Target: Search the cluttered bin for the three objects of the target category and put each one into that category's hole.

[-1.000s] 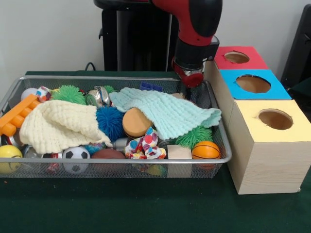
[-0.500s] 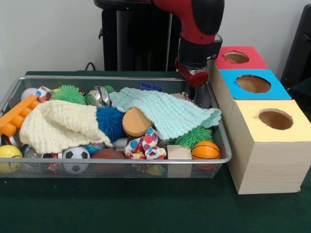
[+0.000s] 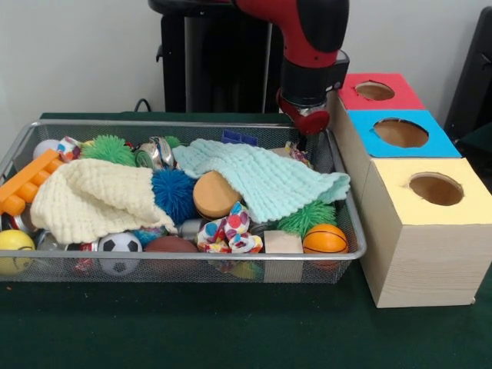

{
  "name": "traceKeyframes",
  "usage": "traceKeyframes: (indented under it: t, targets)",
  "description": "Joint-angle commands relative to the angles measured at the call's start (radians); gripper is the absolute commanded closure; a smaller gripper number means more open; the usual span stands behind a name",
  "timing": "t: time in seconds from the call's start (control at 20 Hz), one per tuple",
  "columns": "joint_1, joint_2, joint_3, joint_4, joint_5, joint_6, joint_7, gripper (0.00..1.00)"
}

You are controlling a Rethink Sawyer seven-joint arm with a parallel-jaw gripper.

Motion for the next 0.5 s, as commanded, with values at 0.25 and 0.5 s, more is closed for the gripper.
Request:
traceKeyframes:
  t: [0.25, 0.5]
  targets:
    - [0.120, 0.042, -0.072, -0.118, -0.021, -0.221, 0.160, 1.00]
    - [0.150, -0.005, -0.136, -0.110, -0.010, -0.204, 0.126, 1.00]
